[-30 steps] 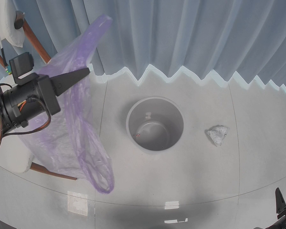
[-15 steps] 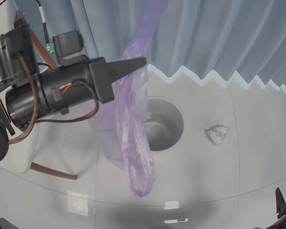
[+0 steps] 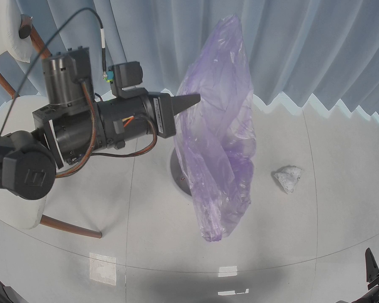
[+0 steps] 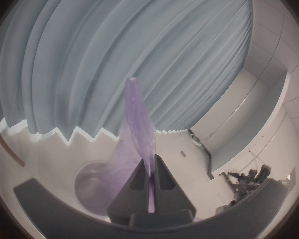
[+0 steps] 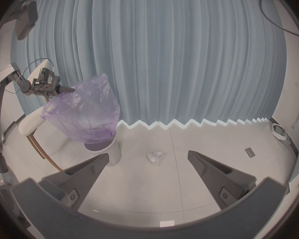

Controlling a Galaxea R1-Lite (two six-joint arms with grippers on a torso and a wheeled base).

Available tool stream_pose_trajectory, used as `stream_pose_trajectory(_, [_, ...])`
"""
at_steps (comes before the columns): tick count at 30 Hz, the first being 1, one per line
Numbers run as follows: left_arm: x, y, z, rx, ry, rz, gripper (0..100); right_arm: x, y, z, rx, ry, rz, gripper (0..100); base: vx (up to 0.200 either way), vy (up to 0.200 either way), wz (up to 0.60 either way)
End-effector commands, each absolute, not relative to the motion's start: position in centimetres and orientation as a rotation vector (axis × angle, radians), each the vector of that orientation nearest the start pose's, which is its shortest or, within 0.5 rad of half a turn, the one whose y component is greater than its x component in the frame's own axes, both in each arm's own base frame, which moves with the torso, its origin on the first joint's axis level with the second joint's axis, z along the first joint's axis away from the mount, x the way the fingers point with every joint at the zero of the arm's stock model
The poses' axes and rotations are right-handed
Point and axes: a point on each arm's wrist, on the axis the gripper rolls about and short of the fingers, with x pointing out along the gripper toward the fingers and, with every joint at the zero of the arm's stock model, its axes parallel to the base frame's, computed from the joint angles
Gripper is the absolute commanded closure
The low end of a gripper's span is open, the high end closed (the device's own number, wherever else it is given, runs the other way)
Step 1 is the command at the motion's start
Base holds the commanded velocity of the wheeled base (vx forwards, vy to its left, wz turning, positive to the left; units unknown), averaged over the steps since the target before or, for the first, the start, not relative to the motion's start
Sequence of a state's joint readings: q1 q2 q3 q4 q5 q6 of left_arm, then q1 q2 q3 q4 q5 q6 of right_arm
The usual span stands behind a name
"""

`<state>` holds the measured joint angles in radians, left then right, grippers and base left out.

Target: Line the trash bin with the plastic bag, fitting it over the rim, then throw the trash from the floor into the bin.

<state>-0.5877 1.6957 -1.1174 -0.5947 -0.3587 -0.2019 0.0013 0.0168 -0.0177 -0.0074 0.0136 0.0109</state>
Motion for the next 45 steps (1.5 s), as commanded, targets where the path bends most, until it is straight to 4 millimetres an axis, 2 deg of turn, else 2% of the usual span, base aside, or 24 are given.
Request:
stream_pose_trajectory(1, [29.7,-18.0,23.5,-0.134,0.144,-0.84,100,-2.3,0.0,7.6,0.011,-0.008,0.015,0,0.0,0.0,0.0])
stream_pose_trajectory(4, [30.4,-17.4,22.9,-0.114,0.15,-0.8,100,-2.3,0.0,7.6,0.011,-0.008,0.015,0,0.0,0.0,0.0])
stream_pose_trajectory(13, [31.1,-15.5,23.0,-0.107,0.14,-0.704,100,-2.3,0.0,7.6,0.009,-0.008,0.015,0,0.0,0.0,0.0])
stream_pose_trajectory(18, [30.8,-13.5,22.7,-0.057,0.134,-0.652,100,-2.3,0.0,7.6,0.009,-0.008,0.015,0,0.0,0.0,0.0])
stream_pose_trajectory(23, [30.1,-12.9,22.9,-0.027,0.124,-0.643,100,-2.3,0.0,7.6,0.009,-0.008,0.015,0,0.0,0.0,0.0])
stream_pose_trajectory(28, [30.1,-13.6,22.5,-0.021,0.134,-0.672,100,-2.3,0.0,7.6,0.009,-0.008,0.015,0,0.0,0.0,0.0])
stream_pose_trajectory(31, [30.6,-15.5,21.5,-0.011,0.156,-0.719,100,-2.3,0.0,7.6,0.009,-0.008,0.015,0,0.0,0.0,0.0])
stream_pose_trajectory(32, [30.6,-15.5,21.5,-0.011,0.156,-0.719,100,-2.3,0.0,7.6,0.009,-0.008,0.015,0,0.0,0.0,0.0])
stream_pose_trajectory(33, [30.8,-16.7,21.9,-0.011,0.139,-0.743,100,-2.3,0.0,7.6,0.009,-0.008,0.015,0,0.0,0.0,0.0])
stream_pose_trajectory(35, [30.9,-17.3,22.5,-0.008,0.121,-0.748,100,-2.3,0.0,7.6,0.009,-0.008,0.015,0,0.0,0.0,0.0])
stream_pose_trajectory(45, [31.3,-17.2,21.9,0.1,0.128,-0.707,100,-2.3,0.0,7.6,0.009,-0.008,0.015,0,0.04,0.0,0.0])
